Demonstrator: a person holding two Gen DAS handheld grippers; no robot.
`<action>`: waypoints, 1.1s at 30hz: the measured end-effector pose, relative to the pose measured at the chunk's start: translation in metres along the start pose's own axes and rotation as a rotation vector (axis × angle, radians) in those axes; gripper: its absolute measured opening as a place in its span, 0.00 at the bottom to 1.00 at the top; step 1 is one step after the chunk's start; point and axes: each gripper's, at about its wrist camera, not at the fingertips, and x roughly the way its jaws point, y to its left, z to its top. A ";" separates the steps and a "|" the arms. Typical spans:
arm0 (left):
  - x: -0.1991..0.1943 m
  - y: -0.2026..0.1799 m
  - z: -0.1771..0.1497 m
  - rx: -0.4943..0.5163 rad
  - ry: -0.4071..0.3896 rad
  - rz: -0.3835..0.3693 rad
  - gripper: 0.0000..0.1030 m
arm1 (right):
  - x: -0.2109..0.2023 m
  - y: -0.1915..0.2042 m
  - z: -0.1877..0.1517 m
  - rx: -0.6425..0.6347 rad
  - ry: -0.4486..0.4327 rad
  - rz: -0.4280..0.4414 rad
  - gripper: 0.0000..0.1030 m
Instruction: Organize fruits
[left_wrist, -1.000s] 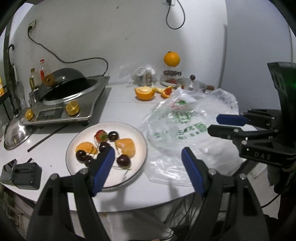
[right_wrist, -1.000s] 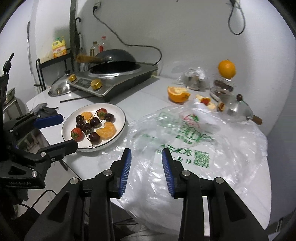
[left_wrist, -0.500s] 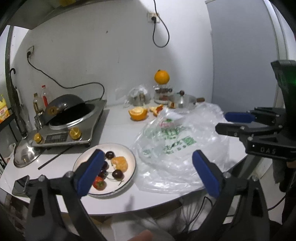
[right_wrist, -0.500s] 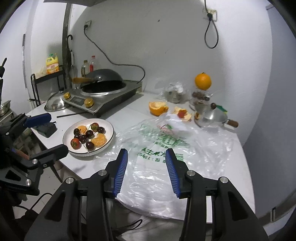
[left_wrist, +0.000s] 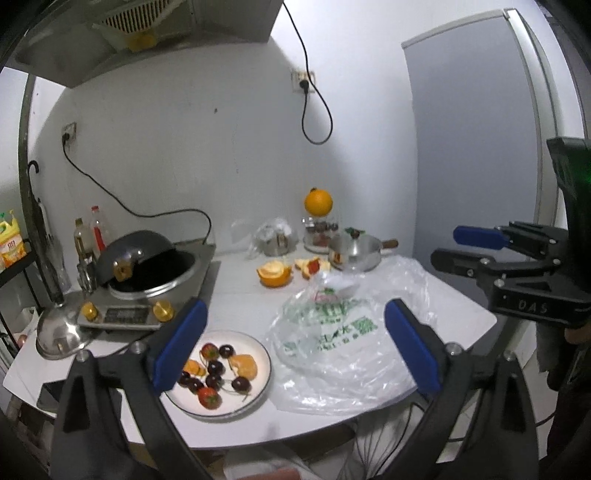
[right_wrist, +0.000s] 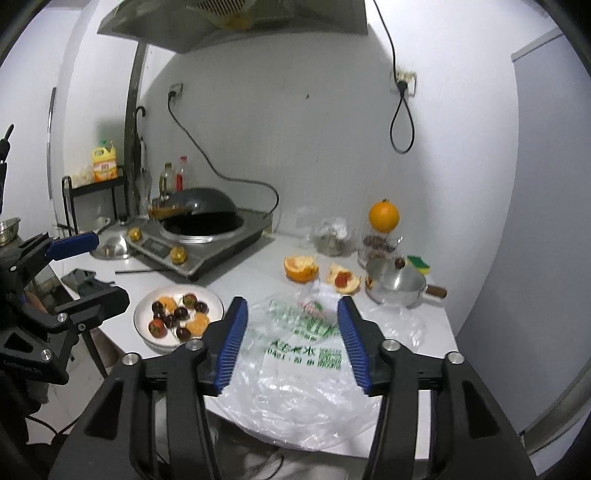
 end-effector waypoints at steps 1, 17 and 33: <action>-0.002 0.001 0.003 0.000 -0.007 0.002 0.95 | -0.003 0.000 0.003 -0.002 -0.011 -0.003 0.54; -0.037 0.021 0.050 -0.030 -0.116 0.041 0.95 | -0.035 0.002 0.049 -0.003 -0.154 -0.003 0.60; -0.079 0.023 0.095 -0.014 -0.253 0.094 0.95 | -0.066 0.000 0.088 -0.011 -0.267 -0.028 0.62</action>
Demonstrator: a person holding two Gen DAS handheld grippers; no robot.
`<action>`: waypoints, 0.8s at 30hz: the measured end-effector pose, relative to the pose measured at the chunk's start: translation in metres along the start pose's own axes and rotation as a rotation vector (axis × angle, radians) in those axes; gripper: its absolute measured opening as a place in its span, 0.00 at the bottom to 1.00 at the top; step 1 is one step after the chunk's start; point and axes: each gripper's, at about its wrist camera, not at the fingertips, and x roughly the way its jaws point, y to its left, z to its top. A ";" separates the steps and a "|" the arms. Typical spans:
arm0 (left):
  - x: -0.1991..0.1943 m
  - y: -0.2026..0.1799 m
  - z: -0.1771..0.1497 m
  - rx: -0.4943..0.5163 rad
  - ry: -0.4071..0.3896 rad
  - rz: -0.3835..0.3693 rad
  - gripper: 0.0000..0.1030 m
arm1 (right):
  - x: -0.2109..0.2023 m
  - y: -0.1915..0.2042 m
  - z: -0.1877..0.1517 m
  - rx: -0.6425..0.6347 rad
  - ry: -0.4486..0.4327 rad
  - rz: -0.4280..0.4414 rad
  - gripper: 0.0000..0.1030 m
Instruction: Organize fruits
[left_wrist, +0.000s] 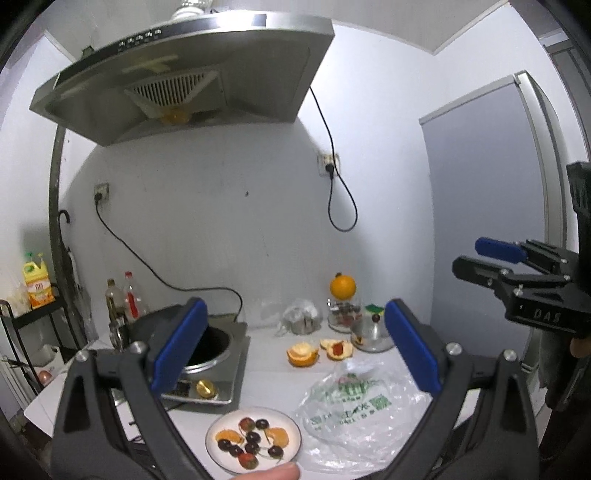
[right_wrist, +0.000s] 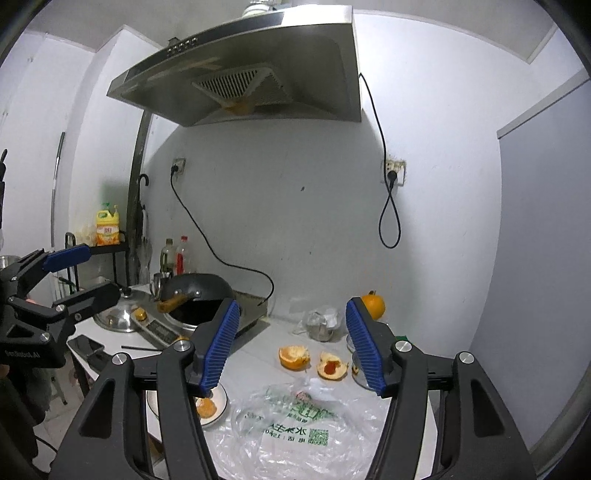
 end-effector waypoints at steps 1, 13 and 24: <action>-0.002 -0.001 0.003 0.003 -0.008 0.001 0.95 | -0.002 0.000 0.001 0.000 -0.004 -0.003 0.62; -0.021 -0.004 0.022 -0.010 -0.056 0.041 0.95 | -0.015 -0.008 0.009 0.023 -0.029 -0.028 0.72; -0.015 -0.004 0.013 -0.036 -0.035 0.016 0.95 | -0.012 -0.008 0.003 0.033 -0.004 -0.034 0.73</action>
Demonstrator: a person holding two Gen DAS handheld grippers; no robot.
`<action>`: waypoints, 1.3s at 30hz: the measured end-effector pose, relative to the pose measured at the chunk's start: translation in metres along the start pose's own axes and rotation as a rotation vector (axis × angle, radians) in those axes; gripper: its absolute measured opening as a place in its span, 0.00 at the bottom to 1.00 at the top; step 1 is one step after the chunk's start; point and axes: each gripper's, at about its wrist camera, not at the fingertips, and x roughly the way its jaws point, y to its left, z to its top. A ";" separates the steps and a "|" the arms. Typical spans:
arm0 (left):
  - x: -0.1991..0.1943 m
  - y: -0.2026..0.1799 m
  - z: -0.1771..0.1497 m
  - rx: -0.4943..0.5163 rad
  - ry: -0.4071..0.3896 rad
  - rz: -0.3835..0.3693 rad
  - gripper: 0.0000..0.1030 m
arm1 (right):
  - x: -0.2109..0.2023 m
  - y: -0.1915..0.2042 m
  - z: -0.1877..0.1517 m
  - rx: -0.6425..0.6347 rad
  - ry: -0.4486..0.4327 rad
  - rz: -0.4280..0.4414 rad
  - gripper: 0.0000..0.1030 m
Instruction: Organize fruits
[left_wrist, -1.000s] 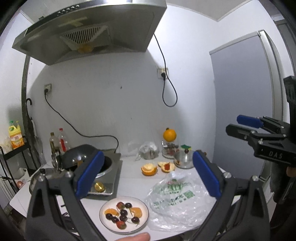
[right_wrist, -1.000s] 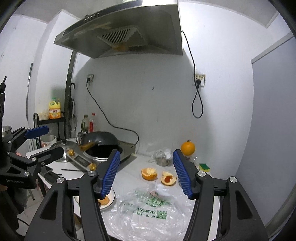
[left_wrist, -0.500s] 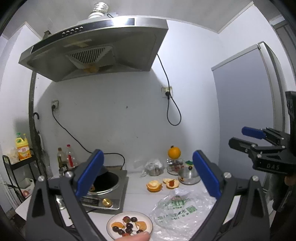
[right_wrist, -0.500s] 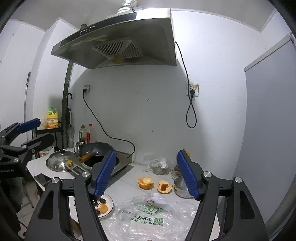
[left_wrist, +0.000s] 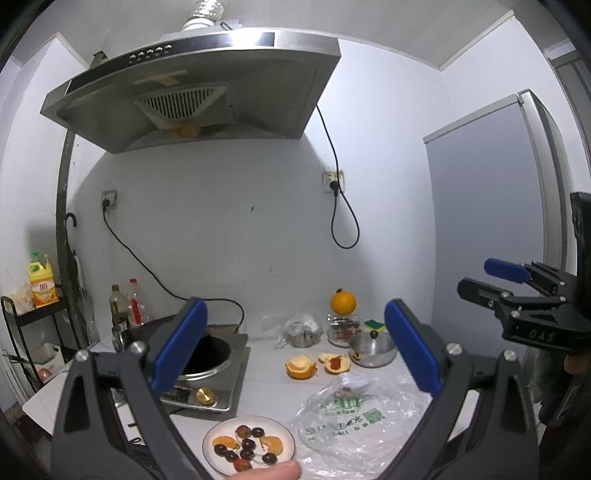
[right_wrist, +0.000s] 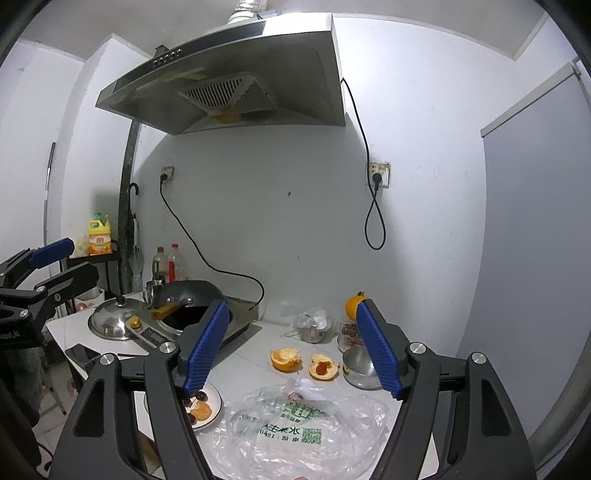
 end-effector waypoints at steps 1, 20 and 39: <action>0.001 0.000 -0.001 0.000 0.003 -0.001 0.95 | 0.001 0.000 0.000 0.000 0.002 0.000 0.73; 0.006 0.003 -0.008 -0.017 0.014 -0.004 0.95 | 0.004 -0.001 -0.003 0.001 0.019 0.003 0.73; 0.011 0.007 -0.010 -0.022 0.031 -0.032 0.95 | 0.005 -0.001 -0.005 0.007 0.023 -0.004 0.73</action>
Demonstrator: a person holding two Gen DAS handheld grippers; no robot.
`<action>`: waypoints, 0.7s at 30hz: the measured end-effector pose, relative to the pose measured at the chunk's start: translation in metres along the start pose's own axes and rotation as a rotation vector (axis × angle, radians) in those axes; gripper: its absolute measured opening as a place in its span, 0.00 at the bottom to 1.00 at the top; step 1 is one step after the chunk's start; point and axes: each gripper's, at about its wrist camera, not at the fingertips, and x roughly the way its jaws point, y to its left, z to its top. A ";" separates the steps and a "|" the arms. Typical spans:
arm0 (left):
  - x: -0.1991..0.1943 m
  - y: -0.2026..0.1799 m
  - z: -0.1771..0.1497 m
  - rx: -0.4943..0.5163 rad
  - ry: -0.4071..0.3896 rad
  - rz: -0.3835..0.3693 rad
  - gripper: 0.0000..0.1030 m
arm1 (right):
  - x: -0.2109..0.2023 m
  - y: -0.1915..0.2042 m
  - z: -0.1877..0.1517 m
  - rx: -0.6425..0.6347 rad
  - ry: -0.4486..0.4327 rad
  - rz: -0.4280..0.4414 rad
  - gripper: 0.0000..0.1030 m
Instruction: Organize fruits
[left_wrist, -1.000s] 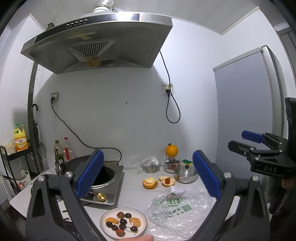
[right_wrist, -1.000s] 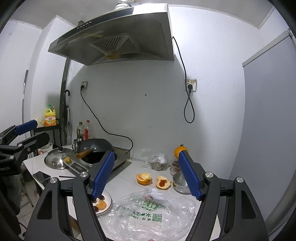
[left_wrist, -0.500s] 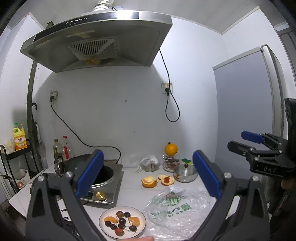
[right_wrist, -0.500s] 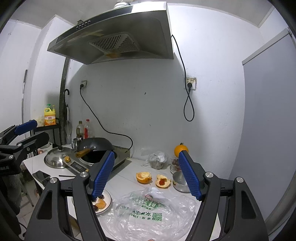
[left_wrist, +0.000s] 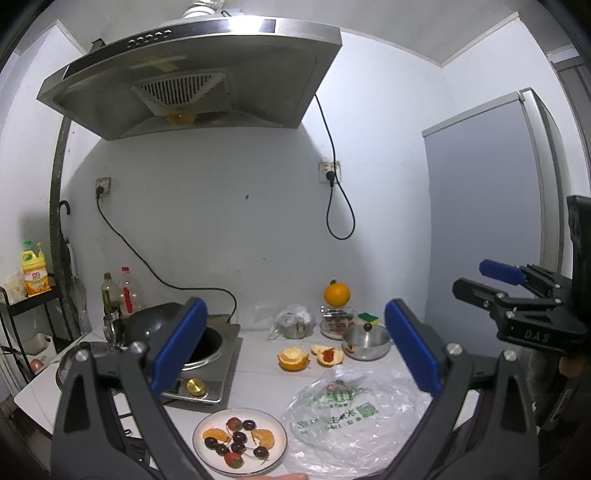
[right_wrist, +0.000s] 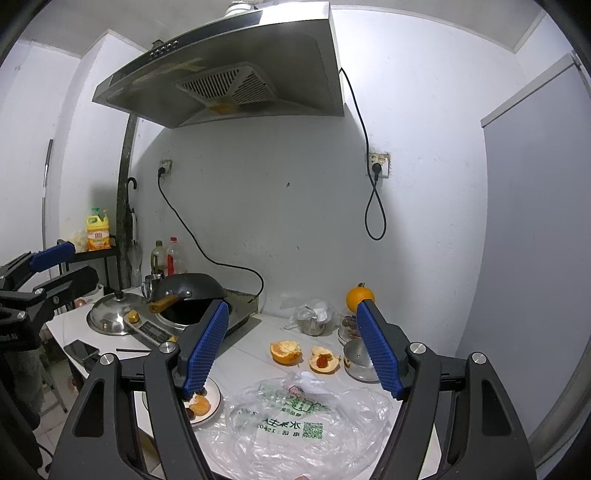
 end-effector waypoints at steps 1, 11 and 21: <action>0.000 0.000 -0.001 0.000 0.002 -0.003 0.95 | 0.000 0.000 0.000 0.001 -0.001 0.000 0.73; 0.003 -0.001 -0.003 0.005 0.010 -0.018 0.95 | 0.000 0.002 -0.002 0.003 0.003 -0.002 0.73; 0.003 -0.003 -0.005 0.002 0.012 -0.024 0.95 | -0.001 0.003 -0.004 0.005 0.006 -0.006 0.73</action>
